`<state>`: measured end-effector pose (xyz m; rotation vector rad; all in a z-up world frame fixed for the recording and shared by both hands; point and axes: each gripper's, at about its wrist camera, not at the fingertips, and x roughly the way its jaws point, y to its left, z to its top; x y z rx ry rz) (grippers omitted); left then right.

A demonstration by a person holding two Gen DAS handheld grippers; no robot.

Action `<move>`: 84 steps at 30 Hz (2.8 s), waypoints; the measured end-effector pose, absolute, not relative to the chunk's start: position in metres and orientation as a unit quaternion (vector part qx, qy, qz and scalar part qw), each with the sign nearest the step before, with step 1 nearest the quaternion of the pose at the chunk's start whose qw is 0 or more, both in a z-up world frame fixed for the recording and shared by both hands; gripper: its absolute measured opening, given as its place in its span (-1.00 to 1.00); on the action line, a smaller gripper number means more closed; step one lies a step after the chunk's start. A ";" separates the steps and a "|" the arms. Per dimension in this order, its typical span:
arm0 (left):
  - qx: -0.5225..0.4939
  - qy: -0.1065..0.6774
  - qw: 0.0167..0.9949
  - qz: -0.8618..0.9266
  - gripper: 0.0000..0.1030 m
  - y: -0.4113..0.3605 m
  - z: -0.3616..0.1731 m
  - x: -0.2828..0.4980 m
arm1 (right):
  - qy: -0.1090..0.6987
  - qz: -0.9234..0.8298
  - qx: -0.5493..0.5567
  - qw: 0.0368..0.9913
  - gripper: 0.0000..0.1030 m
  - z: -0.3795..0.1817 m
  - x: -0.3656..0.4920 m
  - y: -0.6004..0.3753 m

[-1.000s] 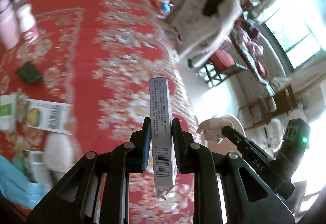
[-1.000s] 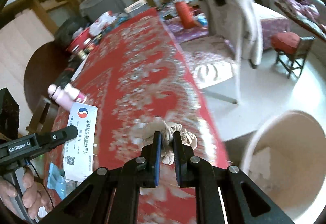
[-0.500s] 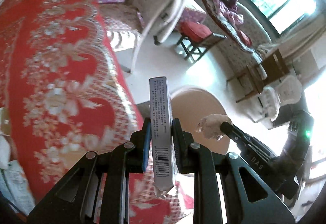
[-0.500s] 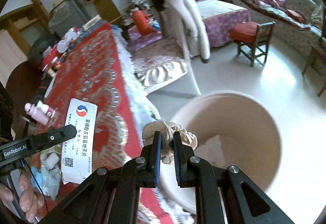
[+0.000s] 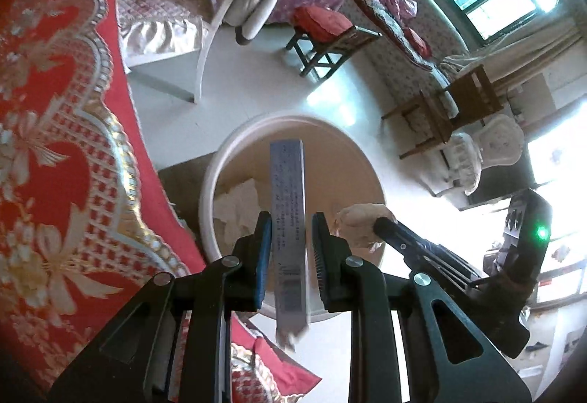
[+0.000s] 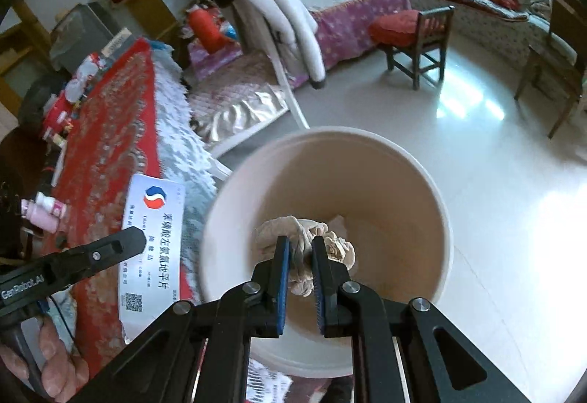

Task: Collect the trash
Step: 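Carry both held items over the beige bin and open both grippers, then move both open grippers back over the table toward the remaining items, then grasp the white-green tissue pack with the left gripper while the right grasps the rainbow medicine box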

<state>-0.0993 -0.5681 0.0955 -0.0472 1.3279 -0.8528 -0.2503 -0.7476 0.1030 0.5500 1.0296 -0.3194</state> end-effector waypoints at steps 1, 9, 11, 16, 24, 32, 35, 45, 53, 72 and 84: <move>-0.020 0.599 0.702 -0.385 -0.50 -0.570 0.094 -0.099 | 0.490 -0.154 0.256 0.819 -0.63 0.100 -0.249 -0.749; -0.027 0.584 0.723 -0.369 0.10 -0.557 0.102 -0.095 | 0.499 -0.155 0.246 0.817 -0.08 0.098 -0.248 -0.755; -0.020 0.576 0.737 -0.351 0.10 -0.546 0.106 -0.091 | 0.499 -0.145 0.241 0.820 -0.08 0.100 -0.241 -0.748; -0.010 0.563 0.771 -0.297 0.10 -0.504 0.117 -0.084 | 0.495 -0.113 0.225 0.832 -0.08 0.111 -0.219 -0.721; 0.003 0.542 0.812 -0.216 0.10 -0.411 0.132 -0.074 | 0.503 -0.034 0.189 0.843 -0.08 0.123 -0.176 -0.653; -0.012 0.525 0.840 -0.136 0.10 -0.306 0.151 -0.071 | 0.523 0.062 0.157 0.836 -0.07 0.118 -0.133 -0.557; -0.013 0.517 0.849 -0.106 0.10 -0.275 0.158 -0.073 | 0.526 0.095 0.140 0.833 -0.07 0.117 -0.119 -0.519; -0.043 0.511 0.858 -0.029 0.10 -0.177 0.157 -0.074 | 0.527 0.157 0.102 0.829 -0.04 0.122 -0.094 -0.426; -0.086 0.521 0.849 -0.010 0.10 -0.108 0.151 -0.056 | 0.523 0.181 0.074 0.830 0.18 0.125 -0.069 -0.376; -0.069 0.605 0.786 -0.109 0.10 -0.075 0.081 0.038 | 0.523 0.280 -0.162 0.788 0.35 0.092 -0.004 -0.254; -0.051 0.612 0.782 -0.110 0.10 -0.090 0.057 0.056 | 0.544 0.248 -0.148 0.788 0.39 0.071 0.017 -0.256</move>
